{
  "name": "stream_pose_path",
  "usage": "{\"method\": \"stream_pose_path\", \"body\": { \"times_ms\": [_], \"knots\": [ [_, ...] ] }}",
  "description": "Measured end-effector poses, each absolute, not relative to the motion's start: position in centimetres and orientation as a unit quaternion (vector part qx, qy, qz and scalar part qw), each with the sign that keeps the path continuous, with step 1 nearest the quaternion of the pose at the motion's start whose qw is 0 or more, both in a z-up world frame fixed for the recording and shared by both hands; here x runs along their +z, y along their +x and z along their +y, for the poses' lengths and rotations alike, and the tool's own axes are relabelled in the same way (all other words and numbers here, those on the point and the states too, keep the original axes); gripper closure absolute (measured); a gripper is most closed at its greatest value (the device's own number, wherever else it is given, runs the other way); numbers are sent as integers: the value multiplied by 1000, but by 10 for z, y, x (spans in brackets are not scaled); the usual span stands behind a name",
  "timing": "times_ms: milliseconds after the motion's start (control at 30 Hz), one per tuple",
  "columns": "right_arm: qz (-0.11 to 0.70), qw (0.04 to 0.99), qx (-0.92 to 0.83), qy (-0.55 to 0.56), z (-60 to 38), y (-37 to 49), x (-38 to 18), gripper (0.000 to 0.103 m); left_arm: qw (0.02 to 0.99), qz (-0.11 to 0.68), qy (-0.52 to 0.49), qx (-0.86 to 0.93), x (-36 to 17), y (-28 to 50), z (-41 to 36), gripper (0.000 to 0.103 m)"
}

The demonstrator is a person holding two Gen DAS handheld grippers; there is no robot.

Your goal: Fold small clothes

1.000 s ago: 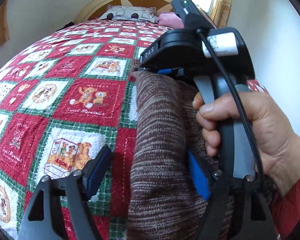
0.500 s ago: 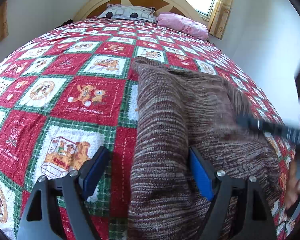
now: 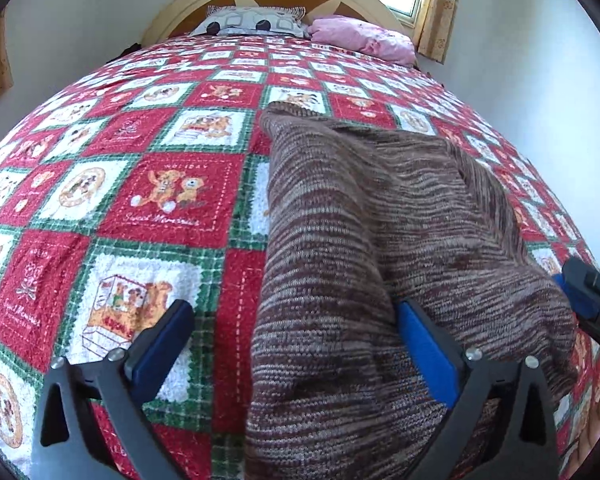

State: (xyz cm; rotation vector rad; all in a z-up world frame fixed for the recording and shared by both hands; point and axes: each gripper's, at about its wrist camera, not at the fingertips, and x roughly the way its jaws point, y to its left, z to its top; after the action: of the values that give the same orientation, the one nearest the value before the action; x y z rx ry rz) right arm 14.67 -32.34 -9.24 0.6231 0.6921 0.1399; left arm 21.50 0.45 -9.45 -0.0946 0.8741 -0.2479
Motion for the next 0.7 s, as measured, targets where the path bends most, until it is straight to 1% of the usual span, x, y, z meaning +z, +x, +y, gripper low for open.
{"method": "stream_pose_path", "body": {
  "times_ms": [67, 100, 133, 333, 467, 533, 633, 700],
  "knots": [
    [341, 891, 55, 295, -322, 145, -103, 59, 897, 422, -47, -119, -95, 215, 6, 0],
    [342, 892, 52, 291, -322, 142, -109, 57, 897, 423, -46, -118, -95, 214, 5, 0],
    [331, 898, 48, 284, -319, 138, -114, 56, 897, 423, -45, -117, -95, 214, 6, 0],
    [332, 901, 46, 276, -320, 139, -111, 54, 890, 437, -37, -124, -93, 197, 13, 0],
    [344, 894, 51, 282, -322, 132, -106, 54, 884, 438, -29, -161, -87, 179, 24, 0],
    [353, 890, 54, 283, -325, 133, -101, 54, 883, 434, -44, -175, -80, 177, 29, 0],
    [338, 897, 54, 281, -332, 136, -86, 53, 892, 409, -76, -178, -61, 186, 37, 1],
    [327, 905, 41, 269, -337, 143, -77, 48, 895, 395, -90, -187, -50, 197, 38, 1]
  ]
}}
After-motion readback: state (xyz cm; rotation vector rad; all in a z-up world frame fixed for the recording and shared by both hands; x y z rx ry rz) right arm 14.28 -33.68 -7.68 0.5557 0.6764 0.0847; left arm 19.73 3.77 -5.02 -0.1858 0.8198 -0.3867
